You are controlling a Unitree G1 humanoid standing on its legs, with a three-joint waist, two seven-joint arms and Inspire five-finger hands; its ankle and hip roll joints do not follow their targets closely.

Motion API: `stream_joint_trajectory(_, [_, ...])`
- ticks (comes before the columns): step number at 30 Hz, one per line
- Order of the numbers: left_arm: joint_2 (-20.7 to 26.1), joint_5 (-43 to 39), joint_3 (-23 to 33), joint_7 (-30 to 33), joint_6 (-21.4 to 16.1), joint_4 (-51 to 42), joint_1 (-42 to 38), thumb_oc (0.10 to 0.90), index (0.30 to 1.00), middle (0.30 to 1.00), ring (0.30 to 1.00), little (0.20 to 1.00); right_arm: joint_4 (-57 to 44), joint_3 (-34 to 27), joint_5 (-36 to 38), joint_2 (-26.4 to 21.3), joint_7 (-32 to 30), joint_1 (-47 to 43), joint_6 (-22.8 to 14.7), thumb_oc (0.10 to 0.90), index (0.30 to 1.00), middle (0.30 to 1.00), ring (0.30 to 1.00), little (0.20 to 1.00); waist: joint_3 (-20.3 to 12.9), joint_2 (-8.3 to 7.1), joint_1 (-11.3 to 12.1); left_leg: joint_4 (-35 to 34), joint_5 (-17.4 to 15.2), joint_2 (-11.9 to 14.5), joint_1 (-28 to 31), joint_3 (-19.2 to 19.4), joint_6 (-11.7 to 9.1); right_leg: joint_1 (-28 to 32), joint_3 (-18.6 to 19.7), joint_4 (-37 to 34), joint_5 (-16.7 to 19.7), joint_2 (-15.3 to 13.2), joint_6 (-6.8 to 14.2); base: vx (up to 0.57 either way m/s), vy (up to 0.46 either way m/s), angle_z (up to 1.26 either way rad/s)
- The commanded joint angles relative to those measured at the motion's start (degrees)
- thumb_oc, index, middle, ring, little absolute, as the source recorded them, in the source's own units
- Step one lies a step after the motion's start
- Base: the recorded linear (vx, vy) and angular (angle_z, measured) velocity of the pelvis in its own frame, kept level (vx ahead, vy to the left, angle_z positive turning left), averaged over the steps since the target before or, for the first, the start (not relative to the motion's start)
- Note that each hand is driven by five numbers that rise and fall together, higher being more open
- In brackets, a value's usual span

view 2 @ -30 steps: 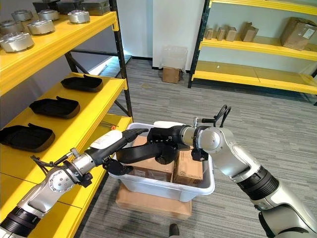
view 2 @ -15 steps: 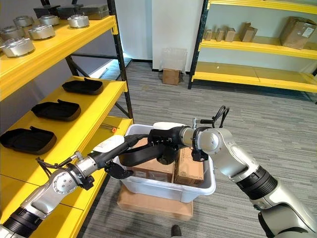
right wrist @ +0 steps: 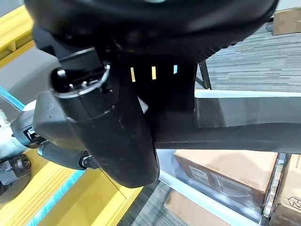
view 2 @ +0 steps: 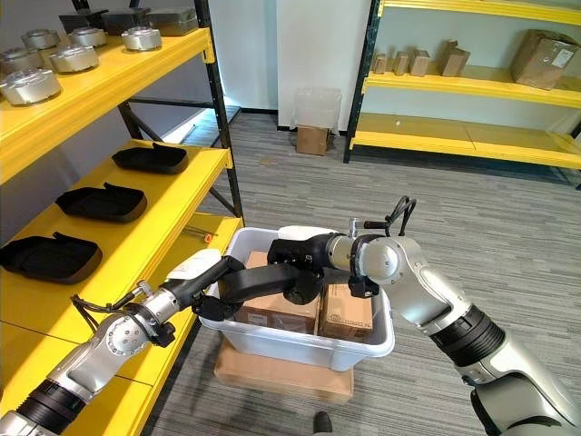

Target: Move parts from the plastic box to the shelf.

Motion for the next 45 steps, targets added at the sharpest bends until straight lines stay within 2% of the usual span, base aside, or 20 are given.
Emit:
stream_joint_trajectory(1, [-2.38,1.62,-3.66,2.41,-2.51,-0.11,-8.17,0.400,0.300,0.300,0.300,0.300,-1.19,-5.58,3.04,6.35,-8.50,-10.28,-5.06,0.400,0.300,0.300,0.300,0.300,-3.31,-1.18,-0.16,-0.29,-3.24,3.80,1.29,2.37,0.14,3.34,-1.30,-0.07,-5.65,-5.66,5.02,0.00,0.000,0.00])
stream_joint_trajectory(16, [-3.00,0.96,-4.51,1.44,-1.53,-0.50,-9.19,0.400,0.300,0.300,0.300,0.300,-0.62,-6.02,1.67,7.36,-9.17,-9.51,-5.97,0.400,0.300,0.300,0.300,0.300,-3.24,-1.06,-0.44,-0.29,-3.47,3.62,1.45,2.46,0.31,3.44,-1.21,-0.06,-5.79,-5.71,4.99,0.00,0.000,0.00])
stream_joint_trajectory(17, [-2.99,0.83,-4.54,1.61,-1.62,-0.42,-9.24,0.400,0.300,0.300,0.300,0.300,-0.76,-6.00,1.70,7.31,-9.04,-9.58,-5.60,0.457,0.380,0.380,0.380,0.380,-3.25,-1.06,-0.46,-0.29,-3.52,3.62,1.48,2.54,0.34,3.45,-1.23,-0.06,-5.83,-5.72,4.99,0.00,0.000,0.00])
stream_joint_trajectory(18, [-3.05,0.73,-4.52,1.73,-1.34,-0.49,-9.23,0.400,0.300,0.300,0.300,0.300,-0.66,-6.07,2.41,7.37,-10.02,-9.50,-5.39,0.629,0.621,0.621,0.621,0.621,-3.27,-1.06,-0.45,-0.29,-3.52,3.59,1.46,2.45,0.36,3.45,-1.13,-0.07,-5.84,-5.70,4.97,0.00,0.000,0.00])
stream_joint_trajectory(19, [-3.06,0.64,-4.52,1.87,-1.10,-0.49,-9.21,0.400,0.300,0.300,0.300,0.300,-0.58,-5.99,4.53,7.60,-9.48,-9.52,-5.36,0.900,1.000,1.000,1.000,1.000,-3.28,-1.06,-0.47,-0.29,-3.50,3.56,1.46,2.44,0.33,3.43,-1.03,-0.07,-5.83,-5.68,4.98,0.00,0.000,0.00])
stream_joint_trajectory(24, [-3.38,0.49,-4.73,2.10,-1.35,0.25,-9.35,0.400,0.300,0.300,0.300,0.300,-1.10,-6.45,13.05,9.14,-10.69,-8.66,-2.47,0.900,1.000,1.000,1.000,1.000,-3.11,-1.01,-0.47,-0.29,-3.49,3.58,1.56,2.41,0.41,3.46,-0.95,-0.06,-5.86,-5.66,4.87,0.00,0.000,0.00])
stream_joint_trajectory(27, [-3.74,0.94,-4.95,2.03,-1.75,0.80,-9.29,0.400,0.300,0.300,0.300,0.300,-1.88,-7.66,18.01,11.31,-14.05,-7.00,-0.80,0.900,1.000,1.000,1.000,1.000,-3.01,-0.93,-0.36,-0.29,-3.55,3.51,1.63,2.23,0.51,3.53,-0.85,-0.07,-5.89,-5.64,4.84,0.00,0.000,0.00])
stream_joint_trajectory(29, [-3.83,1.04,-5.17,2.19,-1.65,0.92,-9.39,0.400,0.300,0.300,0.300,0.300,-1.83,-7.76,20.33,11.92,-15.79,-6.76,-0.34,0.900,1.000,1.000,1.000,1.000,-2.99,-0.91,-0.33,-0.29,-3.55,3.51,1.64,2.20,0.53,3.54,-0.83,-0.07,-5.92,-5.65,4.84,0.00,0.000,0.00])
stream_joint_trajectory(31, [-3.98,0.97,-5.42,2.35,-1.96,1.24,-9.39,0.400,0.300,0.300,0.300,0.300,-1.84,-8.59,25.90,13.24,-18.60,-6.45,0.49,0.900,1.000,1.000,1.000,1.000,-2.95,-0.84,-0.31,-0.29,-3.50,3.54,1.66,2.24,0.51,3.57,-0.76,-0.07,-5.93,-5.67,4.86,0.00,0.000,0.00])
stream_joint_trajectory(34, [-4.12,1.14,-5.42,2.22,-2.19,1.72,-9.29,0.400,0.300,0.300,0.300,0.300,-2.39,-10.44,29.49,15.07,-19.71,-5.95,0.66,0.900,1.000,1.000,1.000,1.000,-2.94,-0.73,-0.29,-0.29,-3.58,3.47,1.79,2.21,0.58,3.60,-0.63,-0.07,-5.92,-5.64,4.85,0.00,0.000,0.00])
stream_joint_trajectory(35, [-4.13,1.26,-5.34,2.27,-2.57,1.83,-9.00,0.400,0.300,0.300,0.300,0.300,-3.32,-11.56,31.25,15.83,-19.39,-5.76,2.38,0.900,1.000,1.000,1.000,1.000,-2.94,-0.69,-0.25,-0.29,-3.69,3.42,1.87,2.17,0.60,3.66,-0.58,-0.07,-5.97,-5.68,4.89,0.00,0.000,0.00])
stream_joint_trajectory(37, [-4.12,1.30,-5.40,2.46,-2.68,1.94,-8.95,0.400,0.300,0.300,0.300,0.300,-4.09,-12.02,32.00,16.06,-19.72,-5.75,3.32,0.900,1.000,1.000,1.000,1.000,-2.91,-0.66,-0.29,-0.29,-3.72,3.40,1.91,2.19,0.65,3.67,-0.50,-0.06,-6.00,-5.69,4.87,0.00,0.000,0.00])
stream_joint_trajectory(39, [-4.27,1.40,-5.37,2.73,-2.67,2.44,-8.83,0.400,0.300,0.300,0.300,0.300,-5.52,-12.85,35.79,16.68,-21.09,-5.86,5.40,0.900,1.000,1.000,1.000,1.000,-2.91,-0.68,-0.38,-0.29,-3.75,3.43,1.96,2.32,0.61,3.69,-0.32,-0.07,-5.98,-5.72,4.87,0.00,0.000,0.00])
stream_joint_trajectory(42, [-4.18,1.54,-5.45,2.93,-2.91,3.00,-8.58,0.400,0.300,0.300,0.300,0.300,-6.43,-13.60,39.39,16.98,-22.04,-6.05,6.58,0.900,1.000,1.000,1.000,1.000,-3.02,-0.77,-0.45,-0.29,-3.78,3.42,2.04,2.48,0.61,3.71,-0.25,-0.07,-5.94,-5.69,4.89,0.00,0.000,0.00])
stream_joint_trajectory(43, [-3.95,1.66,-5.25,3.22,-3.68,3.53,-8.23,0.400,0.300,0.300,0.300,0.300,-8.65,-15.01,40.06,16.56,-24.53,-6.12,8.38,0.900,1.000,1.000,1.000,1.000,-3.16,-0.94,-0.60,-0.29,-3.85,3.52,2.12,2.64,0.58,3.63,-0.03,-0.06,-5.91,-5.68,4.92,0.00,0.000,0.00])
stream_joint_trajectory(45, [-3.62,1.41,-5.12,3.55,-3.62,3.22,-7.86,0.400,0.300,0.300,0.300,0.300,-9.33,-15.76,41.16,15.65,-26.52,-6.53,9.64,0.900,1.000,1.000,1.000,1.000,-3.21,-1.04,-0.82,-0.29,-3.92,3.55,2.26,2.81,0.59,3.64,0.28,-0.07,-5.89,-5.66,4.97,0.00,0.000,0.00])
